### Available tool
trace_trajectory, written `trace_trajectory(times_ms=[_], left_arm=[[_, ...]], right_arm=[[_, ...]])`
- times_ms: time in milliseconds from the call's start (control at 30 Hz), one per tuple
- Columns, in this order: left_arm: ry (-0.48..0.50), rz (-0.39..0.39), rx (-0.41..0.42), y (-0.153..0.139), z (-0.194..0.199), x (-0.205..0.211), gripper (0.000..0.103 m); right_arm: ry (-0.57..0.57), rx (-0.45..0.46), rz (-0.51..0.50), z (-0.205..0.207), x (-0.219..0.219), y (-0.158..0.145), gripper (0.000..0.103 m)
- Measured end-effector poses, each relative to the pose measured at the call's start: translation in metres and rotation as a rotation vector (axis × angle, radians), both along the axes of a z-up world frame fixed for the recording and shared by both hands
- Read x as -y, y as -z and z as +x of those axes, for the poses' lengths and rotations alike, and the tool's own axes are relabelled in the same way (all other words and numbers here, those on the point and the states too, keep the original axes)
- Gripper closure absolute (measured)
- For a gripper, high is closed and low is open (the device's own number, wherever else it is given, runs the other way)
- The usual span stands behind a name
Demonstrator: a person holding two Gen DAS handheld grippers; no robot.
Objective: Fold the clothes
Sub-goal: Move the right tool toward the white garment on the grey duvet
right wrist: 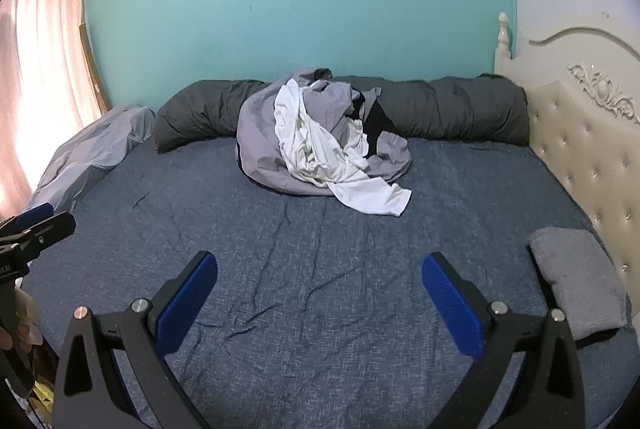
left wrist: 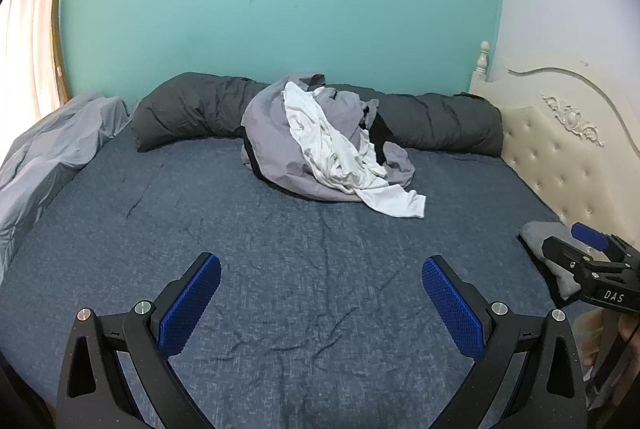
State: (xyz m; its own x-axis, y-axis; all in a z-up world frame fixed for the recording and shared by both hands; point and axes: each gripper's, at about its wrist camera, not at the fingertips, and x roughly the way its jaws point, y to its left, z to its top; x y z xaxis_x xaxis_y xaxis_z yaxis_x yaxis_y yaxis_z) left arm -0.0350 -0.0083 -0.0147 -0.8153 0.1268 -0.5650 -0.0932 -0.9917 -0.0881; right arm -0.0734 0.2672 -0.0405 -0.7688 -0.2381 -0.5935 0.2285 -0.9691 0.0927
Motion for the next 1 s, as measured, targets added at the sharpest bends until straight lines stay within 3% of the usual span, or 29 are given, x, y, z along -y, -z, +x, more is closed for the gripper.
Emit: trace_trajectory(times_ms=[133, 467, 1000], left_arm=[[-0.017, 0.007, 0.016, 0.013, -0.021, 0.005, 0.0], [-0.045, 0.025, 0.06, 0.061, -0.104, 0.015, 0.0], [-0.103, 0.073, 0.103, 0.144, -0.245, 0.036, 0.0]], right_arm=[[-0.029, 0.027, -0.023, -0.026, 0.001, 0.018, 0.0], [-0.124, 0.02, 0.099, -0.112, 0.035, 0.068, 0.0], [-0.141, 0.111, 0.033, -0.308, 0.079, 0.162, 0.001]])
